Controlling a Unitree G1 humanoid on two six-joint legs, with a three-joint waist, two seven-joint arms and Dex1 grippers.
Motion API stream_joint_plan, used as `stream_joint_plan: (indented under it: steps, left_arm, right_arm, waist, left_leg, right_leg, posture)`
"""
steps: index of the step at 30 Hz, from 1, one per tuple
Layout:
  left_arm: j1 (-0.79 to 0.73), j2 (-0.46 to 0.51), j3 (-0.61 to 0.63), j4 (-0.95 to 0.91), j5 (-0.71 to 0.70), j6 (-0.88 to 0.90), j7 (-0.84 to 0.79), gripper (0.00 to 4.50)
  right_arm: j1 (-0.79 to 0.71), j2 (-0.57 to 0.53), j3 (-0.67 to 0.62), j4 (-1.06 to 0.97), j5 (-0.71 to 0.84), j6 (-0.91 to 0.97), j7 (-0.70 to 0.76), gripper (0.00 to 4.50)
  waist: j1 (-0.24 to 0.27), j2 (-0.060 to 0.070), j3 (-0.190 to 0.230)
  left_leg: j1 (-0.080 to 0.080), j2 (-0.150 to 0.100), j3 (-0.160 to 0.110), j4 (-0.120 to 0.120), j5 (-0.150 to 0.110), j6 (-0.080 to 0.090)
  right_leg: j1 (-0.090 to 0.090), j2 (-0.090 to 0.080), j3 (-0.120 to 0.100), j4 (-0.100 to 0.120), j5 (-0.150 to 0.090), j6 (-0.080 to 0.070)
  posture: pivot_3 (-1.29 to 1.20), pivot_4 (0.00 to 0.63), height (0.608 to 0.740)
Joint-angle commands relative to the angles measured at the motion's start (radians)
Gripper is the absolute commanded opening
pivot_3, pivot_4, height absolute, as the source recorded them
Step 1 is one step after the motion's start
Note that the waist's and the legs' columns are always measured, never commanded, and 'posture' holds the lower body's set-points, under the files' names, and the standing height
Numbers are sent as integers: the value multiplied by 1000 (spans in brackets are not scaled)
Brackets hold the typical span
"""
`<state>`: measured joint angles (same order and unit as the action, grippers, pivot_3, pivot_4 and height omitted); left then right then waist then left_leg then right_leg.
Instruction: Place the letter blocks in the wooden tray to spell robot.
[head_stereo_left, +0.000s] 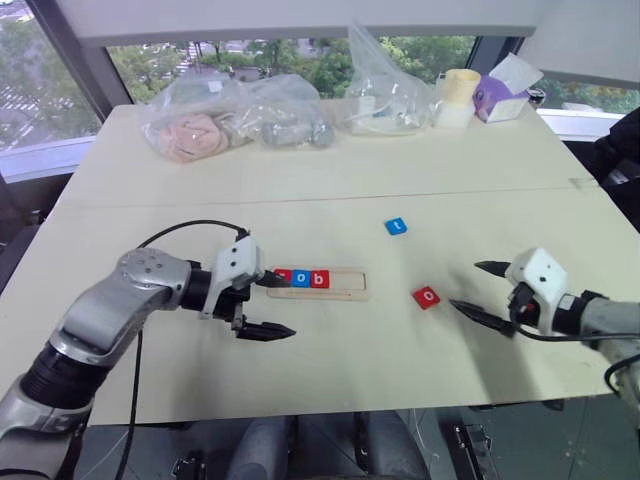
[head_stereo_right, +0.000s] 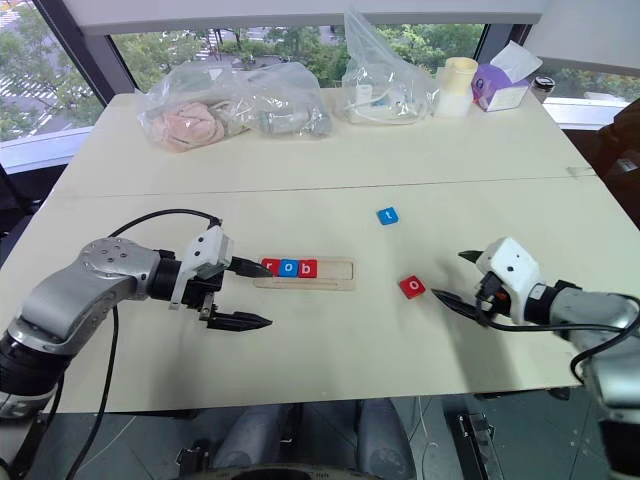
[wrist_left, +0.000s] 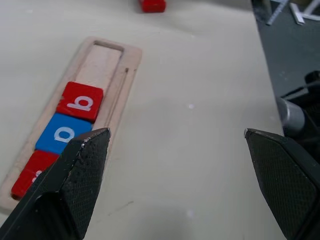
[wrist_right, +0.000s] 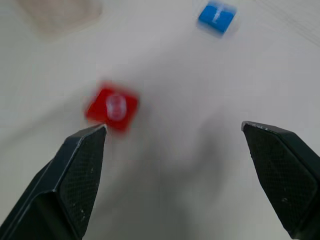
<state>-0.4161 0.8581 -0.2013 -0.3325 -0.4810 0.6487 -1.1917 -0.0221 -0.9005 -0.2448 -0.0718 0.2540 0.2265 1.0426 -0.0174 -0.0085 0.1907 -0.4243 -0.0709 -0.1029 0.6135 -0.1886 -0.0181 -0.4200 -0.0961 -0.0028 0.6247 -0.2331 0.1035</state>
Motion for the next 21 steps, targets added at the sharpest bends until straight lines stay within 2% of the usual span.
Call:
stream_joint_plan:
  steps: [1,11,16,21]
  left_arm:
    - [-15,5,26,-20,-3,-13,-7,4500]
    - [44,4,64,-87,-24,33,63,4500]
    - [42,-7,60,-90,-19,39,83,4500]
    - [48,-12,52,-91,-10,32,96,4500]
  right_arm:
    - [-92,-16,69,136,-28,-152,100,4441]
    - [-278,52,245,356,-98,-321,180,4441]
    - [-372,105,286,440,-117,-339,174,4441]
    - [-396,107,311,456,-130,-340,197,4441]
  waist:
    - [2,0,0]
    - [6,0,0]
    - [4,0,0]
    - [5,0,0]
  left_leg:
    - [0,0,0,0,0,0]
    - [-1,-1,-1,0,0,0]
    - [0,-1,-1,1,0,0]
    - [0,-1,-1,1,0,0]
  right_leg:
    - [0,0,0,0,0,0]
    - [-1,-1,0,1,0,0]
    - [0,0,0,3,0,0]
    - [-1,0,1,3,0,0]
  posture:
    - [0,150,740]
    - [0,150,740]
    - [0,150,740]
    - [0,150,740]
